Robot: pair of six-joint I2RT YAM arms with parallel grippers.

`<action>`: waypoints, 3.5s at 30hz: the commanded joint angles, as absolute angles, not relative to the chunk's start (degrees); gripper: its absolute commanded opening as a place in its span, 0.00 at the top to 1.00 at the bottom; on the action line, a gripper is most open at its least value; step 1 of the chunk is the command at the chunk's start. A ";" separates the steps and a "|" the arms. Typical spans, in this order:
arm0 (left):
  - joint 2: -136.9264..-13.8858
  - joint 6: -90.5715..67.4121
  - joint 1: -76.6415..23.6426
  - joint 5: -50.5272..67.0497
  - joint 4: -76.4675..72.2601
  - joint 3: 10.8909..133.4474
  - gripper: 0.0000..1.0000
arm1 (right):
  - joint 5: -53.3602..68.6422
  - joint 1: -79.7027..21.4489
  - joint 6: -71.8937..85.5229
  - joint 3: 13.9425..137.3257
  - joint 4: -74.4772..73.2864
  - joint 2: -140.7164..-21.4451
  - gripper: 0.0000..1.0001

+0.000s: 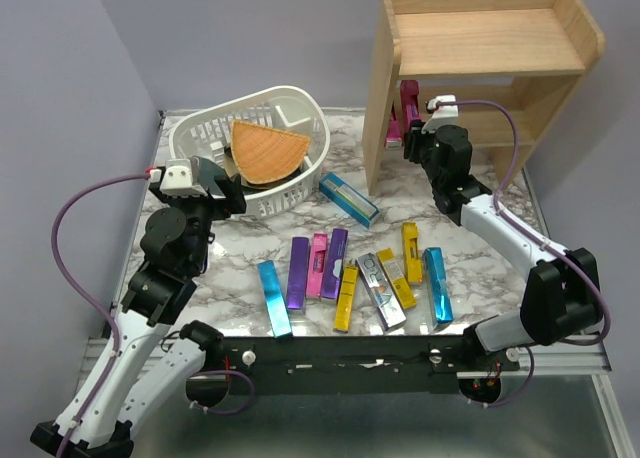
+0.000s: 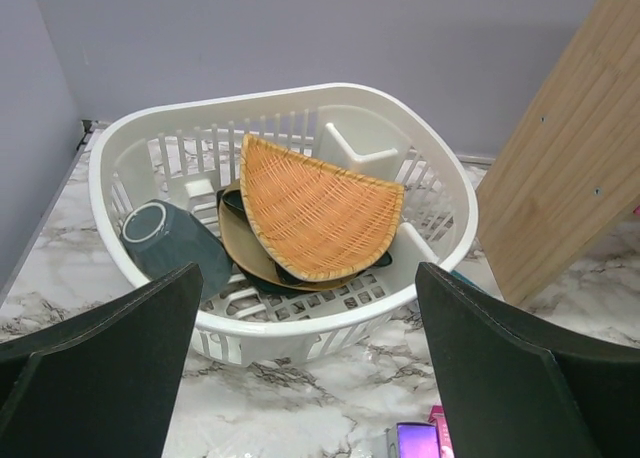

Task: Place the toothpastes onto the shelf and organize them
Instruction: Place the toothpaste on the shelf.

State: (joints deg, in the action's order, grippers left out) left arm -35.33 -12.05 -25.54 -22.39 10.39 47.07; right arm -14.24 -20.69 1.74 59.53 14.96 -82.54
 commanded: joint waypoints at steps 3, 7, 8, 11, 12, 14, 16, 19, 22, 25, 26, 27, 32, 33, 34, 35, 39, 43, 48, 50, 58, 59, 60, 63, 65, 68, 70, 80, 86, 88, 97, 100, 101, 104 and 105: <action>-35.59 -12.13 -24.96 -21.09 9.49 46.76 0.01 | -11.69 -19.95 2.81 62.40 19.07 -83.50 0.54; -36.04 -12.30 -24.79 -20.83 9.58 46.76 0.01 | -12.39 -19.86 3.16 62.67 18.20 -83.94 0.52; -36.30 -12.22 -24.79 -20.83 9.67 46.76 0.01 | -12.39 -19.78 3.34 62.58 17.85 -83.67 0.50; -36.47 -12.30 -24.70 -20.48 9.67 46.84 0.01 | -12.22 -19.69 4.65 61.79 17.32 -82.54 0.47; -36.74 -12.39 -24.70 -20.39 9.67 46.85 0.01 | -12.39 -19.69 5.01 61.79 16.79 -82.27 0.46; -36.83 -12.39 -24.61 -20.48 9.75 46.76 0.01 | -12.30 -19.60 5.89 61.79 15.74 -81.65 0.44; -36.91 -12.31 -24.61 -20.30 9.84 46.84 0.01 | -12.48 -19.60 6.59 61.87 15.12 -80.78 0.43; -37.18 -12.31 -24.61 -20.30 9.84 46.76 0.01 | -12.57 -19.42 7.90 61.35 14.24 -78.76 0.42; -37.35 -12.39 -24.61 -20.22 9.84 46.85 0.01 | -13.27 -19.07 10.01 60.65 13.89 -76.13 0.42; -37.35 -12.39 -24.52 -20.13 9.93 46.76 0.01 | -11.52 -17.67 13.78 60.03 13.54 -74.45 0.41; -37.53 -12.39 -24.52 -20.13 9.93 46.76 0.01 | -10.82 -16.62 15.02 59.94 13.45 -73.66 0.41; -37.62 -12.31 -24.52 -20.21 9.93 46.76 0.01 | -9.68 -16.00 16.33 59.77 13.45 -73.39 0.41; -37.88 -12.31 -24.52 -20.04 10.02 46.76 0.01 | -6.16 -12.05 26.00 57.31 15.64 -73.74 0.41; -37.88 -12.39 -24.52 -20.04 10.02 46.84 0.01 | -4.24 -11.52 27.32 57.04 16.78 -74.52 0.41; -37.88 -12.31 -24.52 -20.13 10.02 46.85 0.01 | -3.26 -10.99 29.60 56.69 17.48 -75.05 0.41; -37.97 -12.39 -24.52 -20.13 10.02 46.85 0.01 | -2.21 -10.03 30.58 56.08 18.27 -75.75 0.41; -38.14 -12.22 -24.43 -20.21 10.02 46.85 0.01 | 3.33 -8.35 34.18 55.37 23.37 -78.66 0.42; -38.41 -12.22 -24.43 -20.13 10.02 46.76 0.01 | 5.09 -7.74 36.29 56.25 25.13 -81.55 0.42; -38.58 -12.13 -24.43 -19.86 10.11 46.76 0.01 | 7.73 -7.47 37.70 58.44 26.19 -84.46 0.42; -38.67 -12.13 -24.43 -19.78 10.11 46.84 0.01 | 8.26 -7.56 38.41 59.76 25.76 -86.21 0.42; -38.67 -12.13 -24.35 -19.51 10.02 46.76 0.01 | 9.93 -7.56 39.38 62.14 24.79 -89.82 0.45; -38.58 -12.04 -24.35 -19.42 10.11 46.67 0.01 | 10.19 -7.56 39.29 62.31 24.70 -90.09 0.47; -38.67 -12.13 -24.35 -19.34 10.02 46.67 0.01 | 10.46 -7.47 39.20 62.40 24.78 -90.35 0.48; -38.76 -12.04 -24.35 -19.16 9.93 46.67 0.01 | 12.39 -7.47 38.85 62.49 25.22 -91.05 0.50; -38.76 -11.95 -24.35 -18.90 9.93 46.76 0.01 | 14.06 -7.47 38.58 62.49 25.57 -91.40 0.53; -38.76 -12.04 -24.35 -18.81 10.02 46.76 0.01 | 16.60 -7.56 38.76 62.75 25.75 -92.02 0.54; -38.85 -11.95 -24.35 -18.81 10.02 46.76 0.01 | 18.10 -7.56 39.55 62.67 26.01 -92.20 0.55; -38.85 -11.95 -24.26 -18.63 10.02 46.76 0.01 | 22.85 -7.56 39.73 62.14 27.69 -92.29 0.57; -38.67 -12.04 -24.26 -18.72 10.02 46.76 0.01 | 18.38 -7.47 36.31 62.93 23.57 -89.57 0.53; -38.67 -11.95 -24.26 -18.63 10.11 46.76 0.01 | 15.75 -7.38 35.42 62.84 21.63 -88.25 0.50; -39.46 -13.00 -24.26 -17.23 10.19 46.58 0.01 | 8.62 -7.21 31.91 60.47 14.51 -77.71 0.20; -41.13 -13.62 -24.26 -14.60 10.90 47.28 0.01 | 8.35 -7.12 30.24 57.32 10.64 -72.45 0.13; -41.74 -14.15 -24.26 -13.55 11.59 47.55 0.01 | 8.35 -7.12 29.80 56.09 10.03 -71.12 0.12; -45.43 -15.81 -24.26 -9.51 14.75 49.21 0.01 | 7.91 -7.21 30.93 50.29 8.27 -65.75 0.07; -47.61 -16.26 -24.26 -8.45 15.72 50.26 0.01 | 8.08 -7.21 31.55 48.71 7.91 -64.35 0.05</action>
